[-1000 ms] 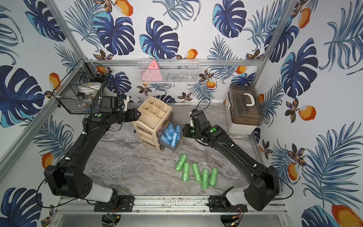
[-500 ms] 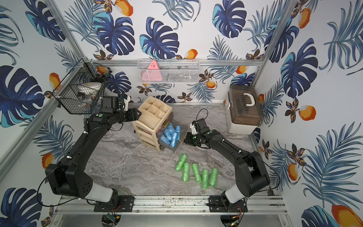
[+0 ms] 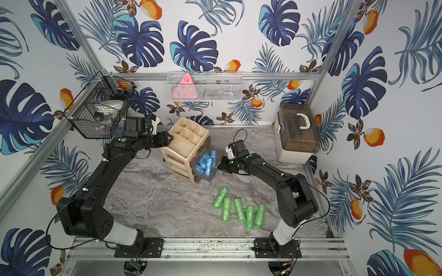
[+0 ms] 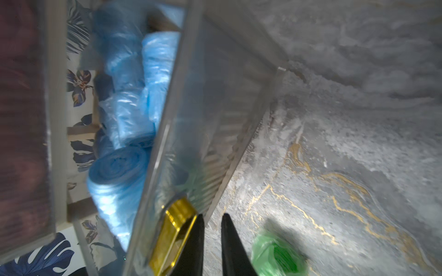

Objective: Sort the rolls of trash bags by color and place them into the drawer
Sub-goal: Close the drawer in the storage box.

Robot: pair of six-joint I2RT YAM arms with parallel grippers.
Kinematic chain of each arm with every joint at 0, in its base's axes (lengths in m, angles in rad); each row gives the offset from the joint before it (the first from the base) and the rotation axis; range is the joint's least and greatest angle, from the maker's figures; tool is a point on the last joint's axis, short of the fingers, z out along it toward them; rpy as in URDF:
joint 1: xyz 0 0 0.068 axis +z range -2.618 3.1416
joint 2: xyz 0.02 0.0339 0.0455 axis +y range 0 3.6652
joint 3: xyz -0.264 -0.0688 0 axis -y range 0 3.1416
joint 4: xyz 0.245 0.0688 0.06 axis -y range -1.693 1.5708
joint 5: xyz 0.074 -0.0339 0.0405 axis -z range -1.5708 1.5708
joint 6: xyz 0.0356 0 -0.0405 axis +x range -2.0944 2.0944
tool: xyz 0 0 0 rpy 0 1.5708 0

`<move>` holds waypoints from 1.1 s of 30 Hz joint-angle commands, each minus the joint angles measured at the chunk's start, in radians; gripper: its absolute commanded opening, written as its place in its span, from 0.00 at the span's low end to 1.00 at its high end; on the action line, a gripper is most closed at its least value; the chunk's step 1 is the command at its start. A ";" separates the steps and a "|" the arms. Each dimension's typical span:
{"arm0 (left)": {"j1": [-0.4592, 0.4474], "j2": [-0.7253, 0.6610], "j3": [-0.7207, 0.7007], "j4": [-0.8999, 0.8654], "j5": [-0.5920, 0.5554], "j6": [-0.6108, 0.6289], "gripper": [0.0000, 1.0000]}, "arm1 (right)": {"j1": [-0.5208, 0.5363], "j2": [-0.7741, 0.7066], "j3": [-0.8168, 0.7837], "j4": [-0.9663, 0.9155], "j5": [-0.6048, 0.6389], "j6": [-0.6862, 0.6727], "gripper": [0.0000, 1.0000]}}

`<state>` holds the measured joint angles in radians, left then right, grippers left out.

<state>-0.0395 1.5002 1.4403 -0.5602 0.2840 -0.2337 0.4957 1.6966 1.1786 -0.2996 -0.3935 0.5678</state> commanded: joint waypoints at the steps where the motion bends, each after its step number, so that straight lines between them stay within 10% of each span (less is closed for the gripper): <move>1: -0.001 0.007 -0.009 -0.073 -0.013 0.047 0.65 | 0.018 0.026 0.034 0.044 -0.019 0.017 0.17; 33: 0.000 0.019 -0.011 -0.070 0.030 0.038 0.65 | 0.170 0.358 0.461 -0.080 0.024 0.098 0.16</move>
<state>-0.0387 1.5097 1.4387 -0.5350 0.3000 -0.2337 0.6533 2.0514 1.6276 -0.4107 -0.3607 0.6697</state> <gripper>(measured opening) 0.648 0.162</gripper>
